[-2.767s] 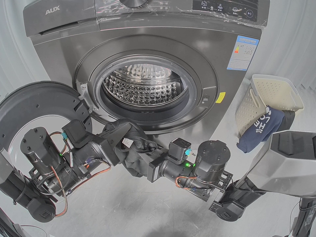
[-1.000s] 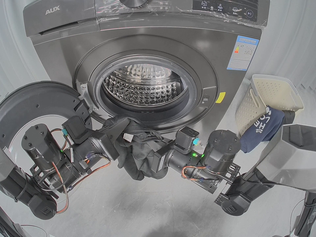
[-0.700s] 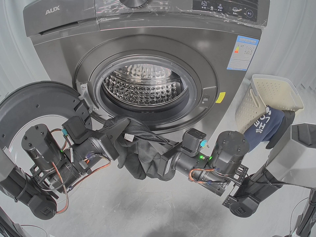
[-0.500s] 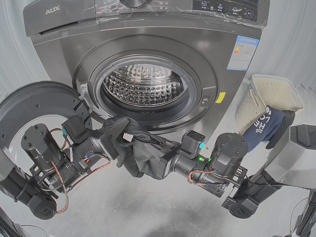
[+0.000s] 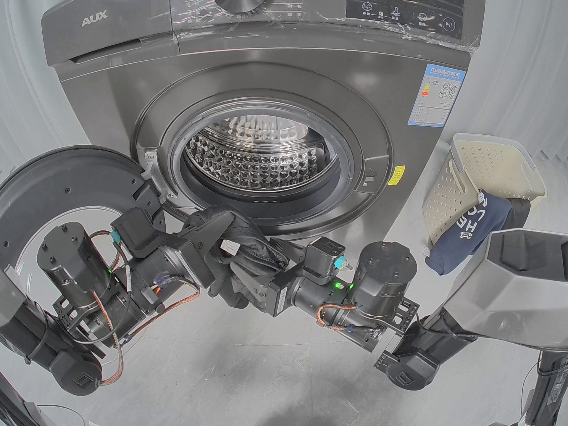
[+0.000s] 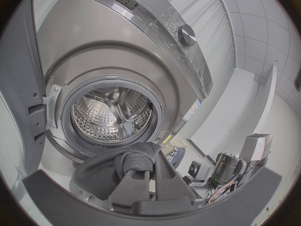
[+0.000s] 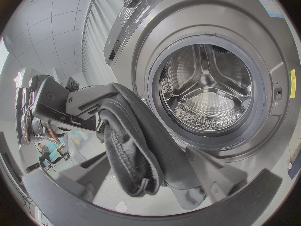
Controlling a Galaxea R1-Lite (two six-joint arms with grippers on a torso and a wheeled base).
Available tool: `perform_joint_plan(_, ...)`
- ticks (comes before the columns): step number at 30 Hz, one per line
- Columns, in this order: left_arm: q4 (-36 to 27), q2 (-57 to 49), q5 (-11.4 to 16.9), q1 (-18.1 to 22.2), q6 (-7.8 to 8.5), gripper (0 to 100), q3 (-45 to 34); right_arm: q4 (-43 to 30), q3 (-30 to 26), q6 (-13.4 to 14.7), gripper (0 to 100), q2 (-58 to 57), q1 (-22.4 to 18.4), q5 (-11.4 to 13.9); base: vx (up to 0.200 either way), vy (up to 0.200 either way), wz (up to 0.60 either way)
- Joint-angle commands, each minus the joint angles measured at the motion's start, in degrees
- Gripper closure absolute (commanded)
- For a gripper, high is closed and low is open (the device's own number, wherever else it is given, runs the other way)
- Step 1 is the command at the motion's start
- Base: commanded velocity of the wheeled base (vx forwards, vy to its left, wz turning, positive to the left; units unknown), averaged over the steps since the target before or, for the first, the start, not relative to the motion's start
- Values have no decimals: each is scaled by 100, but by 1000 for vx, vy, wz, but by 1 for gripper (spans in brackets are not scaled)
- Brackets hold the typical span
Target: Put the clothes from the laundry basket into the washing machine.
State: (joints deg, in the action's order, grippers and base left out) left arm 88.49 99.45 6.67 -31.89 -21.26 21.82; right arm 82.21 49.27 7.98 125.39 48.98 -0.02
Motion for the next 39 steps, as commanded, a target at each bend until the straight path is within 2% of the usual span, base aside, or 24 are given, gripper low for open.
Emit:
perform_joint_plan(1,1,4,1,25,-1,100,-2,40,74,1,100,91,-38,-6,0,0,0)
perform_joint_plan(10,1,66,1,43,-18,100,-11,-12,-296,10,100,-621,-64,-24,0,0,0)
perform_joint_plan(12,1,57,1,43,-124,100,-20,-21,-427,10,100,-779,-135,-24,0,0,0)
perform_joint_plan(14,1,39,19,43,-159,100,-82,-21,-445,10,100,-823,-161,-24,0,0,0)
perform_joint_plan(15,1,4,63,25,-159,0,-161,-21,-480,1,100,-903,-196,-24,0,0,0)
perform_joint_plan(21,-16,57,63,-1,-177,0,-222,-21,-507,1,100,-1140,-231,-24,0,0,0)
perform_joint_plan(33,-7,558,45,51,-106,0,-591,-21,-489,1,100,-1280,-214,-6,0,0,0)
perform_joint_plan(39,1,865,63,60,105,0,-855,-48,-427,1,100,-1280,-222,-33,0,0,0)
